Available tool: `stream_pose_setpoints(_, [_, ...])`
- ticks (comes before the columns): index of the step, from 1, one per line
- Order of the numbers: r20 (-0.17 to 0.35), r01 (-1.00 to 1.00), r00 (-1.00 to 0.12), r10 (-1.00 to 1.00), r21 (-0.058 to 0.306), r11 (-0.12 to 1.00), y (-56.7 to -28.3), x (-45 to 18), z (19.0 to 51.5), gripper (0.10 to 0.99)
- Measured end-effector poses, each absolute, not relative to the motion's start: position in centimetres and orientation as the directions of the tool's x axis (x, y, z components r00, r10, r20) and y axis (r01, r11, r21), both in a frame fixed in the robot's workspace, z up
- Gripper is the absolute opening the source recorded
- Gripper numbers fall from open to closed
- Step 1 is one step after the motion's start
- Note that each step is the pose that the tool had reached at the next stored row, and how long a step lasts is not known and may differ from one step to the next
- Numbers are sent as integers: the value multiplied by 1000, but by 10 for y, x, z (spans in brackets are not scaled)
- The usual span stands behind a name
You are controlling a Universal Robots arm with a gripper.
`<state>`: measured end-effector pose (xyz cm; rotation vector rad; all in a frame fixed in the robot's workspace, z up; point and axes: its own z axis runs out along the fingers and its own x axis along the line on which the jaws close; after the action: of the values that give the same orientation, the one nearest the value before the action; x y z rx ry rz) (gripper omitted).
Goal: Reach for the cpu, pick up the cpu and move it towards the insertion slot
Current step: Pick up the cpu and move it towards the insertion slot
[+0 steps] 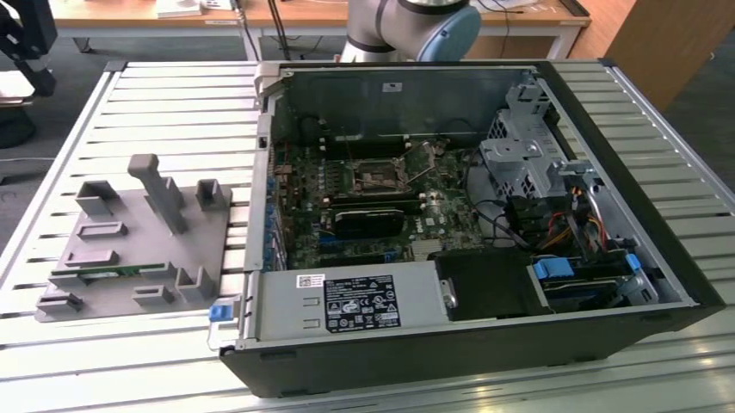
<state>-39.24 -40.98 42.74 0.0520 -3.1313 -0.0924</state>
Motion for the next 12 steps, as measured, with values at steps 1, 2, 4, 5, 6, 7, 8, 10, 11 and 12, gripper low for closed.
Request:
stream_pose_setpoints(1, [7, -33, -999, -33, 59, 998, -410, -392, 427, 545])
stream_pose_setpoints(2, [7, -33, -999, -33, 59, 998, -410, -391, 427, 545])
stream_pose_setpoints(4, [7, -33, -999, -33, 59, 998, -410, -389, 427, 545])
stream_pose_setpoints(5, [7, -33, -999, -33, 59, 998, -410, -387, 427, 545])
stream_pose_setpoints(6, [7, -33, -999, -33, 59, 998, -410, -386, 427, 545])
stream_pose_setpoints(7, [7, -33, -999, -33, 59, 998, -410, -385, 427, 545])
stream_pose_setpoints(8, [7, -33, -999, -33, 59, 998, -410, -384, 427, 545])
stream_pose_setpoints(10, [6, -33, -999, -33, 59, 998, -410, -383, 427, 545])
stream_pose_setpoints(11, [6, -33, -999, -33, 59, 998, -410, -382, 427, 545])
stream_pose_setpoints(12, [6, -33, -999, -33, 59, 998, -410, -381, 427, 545])
